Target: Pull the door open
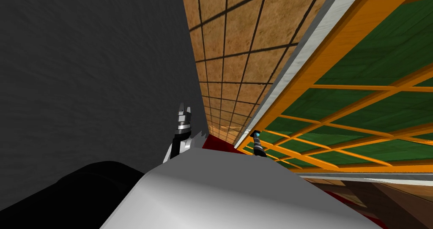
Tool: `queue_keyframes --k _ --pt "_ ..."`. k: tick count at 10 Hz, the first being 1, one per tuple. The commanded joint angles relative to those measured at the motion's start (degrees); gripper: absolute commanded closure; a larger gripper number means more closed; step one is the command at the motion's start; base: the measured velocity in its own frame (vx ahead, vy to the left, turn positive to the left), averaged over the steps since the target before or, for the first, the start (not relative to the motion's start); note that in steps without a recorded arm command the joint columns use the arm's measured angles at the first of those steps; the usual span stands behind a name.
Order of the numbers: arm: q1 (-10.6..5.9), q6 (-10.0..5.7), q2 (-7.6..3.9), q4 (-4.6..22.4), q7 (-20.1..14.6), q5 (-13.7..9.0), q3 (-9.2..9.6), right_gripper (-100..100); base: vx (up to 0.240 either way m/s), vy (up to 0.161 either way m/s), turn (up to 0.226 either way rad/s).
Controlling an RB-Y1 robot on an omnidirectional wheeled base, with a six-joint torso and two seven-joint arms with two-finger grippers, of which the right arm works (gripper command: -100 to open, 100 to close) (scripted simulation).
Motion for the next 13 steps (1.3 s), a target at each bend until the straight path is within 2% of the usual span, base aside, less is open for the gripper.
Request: queue_keyframes --k 1,3,4,8,10,13 --pt "1.72 0.86 -1.06 -1.62 -0.29 -0.57 -1.34 100 -0.010 -0.002 0.012" --pt "1.87 0.26 -1.50 -1.60 -4.19 -2.29 -0.28 100 -0.043 -0.024 0.097" --pt "1.87 0.26 -1.50 -1.60 -4.91 -2.29 -0.28 100 -0.034 -0.021 0.061" --pt "1.87 0.26 -1.50 -1.60 -4.91 -2.29 -0.28 100 -0.007 0.003 -0.003" --pt "2.03 -0.37 -1.95 -1.58 -8.57 -4.07 0.83 100 -0.041 -0.028 0.105" --pt "2.11 -0.69 -2.18 -1.57 -11.97 -4.97 1.39 100 -0.042 -0.015 0.057"
